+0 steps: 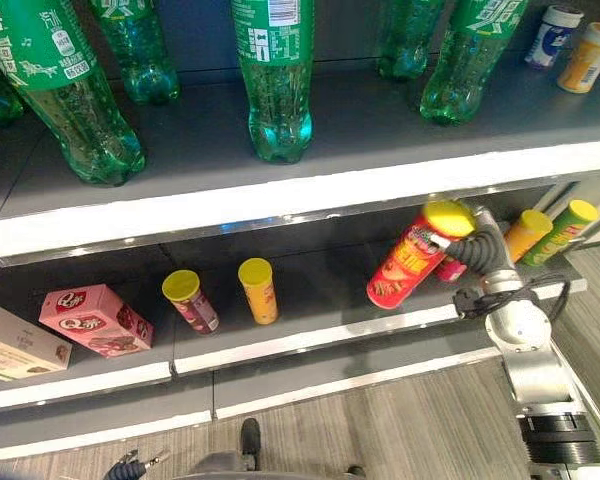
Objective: Put the goods on the table back onto the shelves and tidy them up.
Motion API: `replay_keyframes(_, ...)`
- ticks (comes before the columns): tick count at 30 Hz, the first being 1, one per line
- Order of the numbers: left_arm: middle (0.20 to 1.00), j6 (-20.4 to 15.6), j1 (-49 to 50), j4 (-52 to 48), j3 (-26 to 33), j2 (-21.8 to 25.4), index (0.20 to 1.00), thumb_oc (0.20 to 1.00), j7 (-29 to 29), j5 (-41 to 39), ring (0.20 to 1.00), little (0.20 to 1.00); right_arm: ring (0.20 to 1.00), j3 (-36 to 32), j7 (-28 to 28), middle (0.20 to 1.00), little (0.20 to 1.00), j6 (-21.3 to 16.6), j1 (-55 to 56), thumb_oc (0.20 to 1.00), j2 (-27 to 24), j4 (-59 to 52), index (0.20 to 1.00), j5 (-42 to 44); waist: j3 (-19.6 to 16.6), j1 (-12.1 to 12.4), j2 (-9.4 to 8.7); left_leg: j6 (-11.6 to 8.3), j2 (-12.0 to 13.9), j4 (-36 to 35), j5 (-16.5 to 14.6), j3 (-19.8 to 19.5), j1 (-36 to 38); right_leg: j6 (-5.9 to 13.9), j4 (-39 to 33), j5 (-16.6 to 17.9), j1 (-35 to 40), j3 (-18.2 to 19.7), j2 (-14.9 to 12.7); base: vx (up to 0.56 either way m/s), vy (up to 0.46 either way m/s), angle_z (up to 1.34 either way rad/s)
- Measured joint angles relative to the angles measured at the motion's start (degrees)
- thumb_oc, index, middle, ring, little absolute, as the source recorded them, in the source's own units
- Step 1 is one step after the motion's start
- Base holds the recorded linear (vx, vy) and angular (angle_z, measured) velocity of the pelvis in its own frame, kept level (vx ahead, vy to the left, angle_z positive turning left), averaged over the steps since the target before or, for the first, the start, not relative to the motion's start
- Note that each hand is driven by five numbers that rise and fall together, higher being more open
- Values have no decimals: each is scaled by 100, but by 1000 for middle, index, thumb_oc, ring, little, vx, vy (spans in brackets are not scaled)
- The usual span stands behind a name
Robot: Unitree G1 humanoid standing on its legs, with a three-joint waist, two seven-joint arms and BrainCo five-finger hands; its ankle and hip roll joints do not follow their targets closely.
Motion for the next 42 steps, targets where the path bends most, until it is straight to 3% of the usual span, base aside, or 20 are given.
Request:
replay_keyframes(1,1000,1,-34,3,-25,73,1000,1000,1,1,1000,1000,200,191,87,200,200,4,-7,200,-7,-2,200,-75,99,7,-36,25,35,0,-17,26,73,5,486,-1,-233,-104,-68,-112,-163,-45)
replay_keyframes(2,1000,-6,-63,5,-66,131,1000,1000,-8,2,1000,1000,200,345,171,200,200,5,-76,200,-97,-6,200,-161,170,239,-26,96,114,28,-55,195,105,86,829,-82,-375,-308,-375,-103,-221,-35)
replay_keyframes(4,1000,-15,-75,-76,-66,131,1000,1000,-7,1,1000,1000,200,463,200,200,200,4,-148,200,-267,-9,200,-206,191,429,24,112,142,186,-134,245,36,13,1054,9,-324,-738,-898,-68,-232,-19)
replay_keyframes(5,1000,-31,-92,-144,-70,154,1000,1000,-8,1,1000,1000,200,549,232,200,200,-7,-256,200,-381,-20,200,-229,194,530,24,101,162,216,-127,238,28,74,993,114,-283,-754,-1118,-57,-358,21)
replay_keyframes(6,1000,-25,-118,-461,-62,422,1000,1000,-7,1,1000,1000,200,582,300,200,200,-62,-763,200,-511,-250,200,-302,308,786,-317,-30,178,542,-38,141,-492,256,331,240,-115,-361,-1244,-44,-293,21)
replay_keyframes(8,1000,-20,-90,-486,-61,477,1000,1000,16,-2,1000,1000,200,687,271,200,200,-157,-1017,200,-438,-121,200,-381,376,839,-471,-250,199,620,106,57,-612,244,158,283,-30,-604,-1009,-48,-208,21)
replay_keyframes(9,1000,-56,-92,-560,-45,461,1000,1000,42,-5,1000,1000,200,690,273,200,200,-140,-1025,200,-479,-112,200,-403,408,872,-365,-326,402,651,134,-50,-796,413,-222,97,122,-923,-699,-73,-182,14)
replay_keyframes(11,1000,-72,-35,-505,-60,150,1000,1000,41,-8,1000,1000,200,685,271,200,200,-90,-1014,200,-587,-109,200,-410,424,821,-56,-481,659,470,248,-197,-860,257,-476,206,122,-1027,-270,-41,-97,10)
replay_keyframes(14,1000,-63,187,-447,-67,-109,1000,1000,-17,-7,1000,1000,200,673,268,200,200,-39,-884,200,-693,-88,200,-431,392,733,85,-574,827,352,290,-349,-880,118,-834,343,128,-1031,12,-55,-35,-17)
replay_keyframes(20,1000,-133,-7,-477,-224,-31,1000,1000,-19,-6,1000,1000,200,687,163,200,200,-32,-907,200,-678,67,200,-636,485,569,108,-571,702,352,459,-369,-1083,212,-725,355,-122,-978,-82,-89,10,-1)
replay_keyframes(24,1000,-203,-348,-637,-466,75,1000,1000,-7,-7,1000,1000,200,732,-5,200,200,-53,-1357,200,-633,67,200,-809,1016,588,289,-563,663,358,463,-363,-1196,209,-371,225,-413,-882,-208,-97,28,-3)
replay_keyframes(30,1000,-285,-591,-798,-521,97,1000,1000,71,-17,1000,1000,200,745,-334,200,200,-74,-1857,200,-630,68,200,-1051,1577,600,416,-486,646,613,407,-413,-1517,203,18,90,-759,-856,-316,-40,9,3)
replay_keyframes(42,1000,-327,-705,-751,-559,94,1000,1000,246,-24,1000,1000,200,719,-882,200,200,-111,-1900,200,-631,42,200,-1885,1737,633,520,-364,513,957,317,-509,-1864,186,448,-102,-1037,-863,-524,-10,3,6)
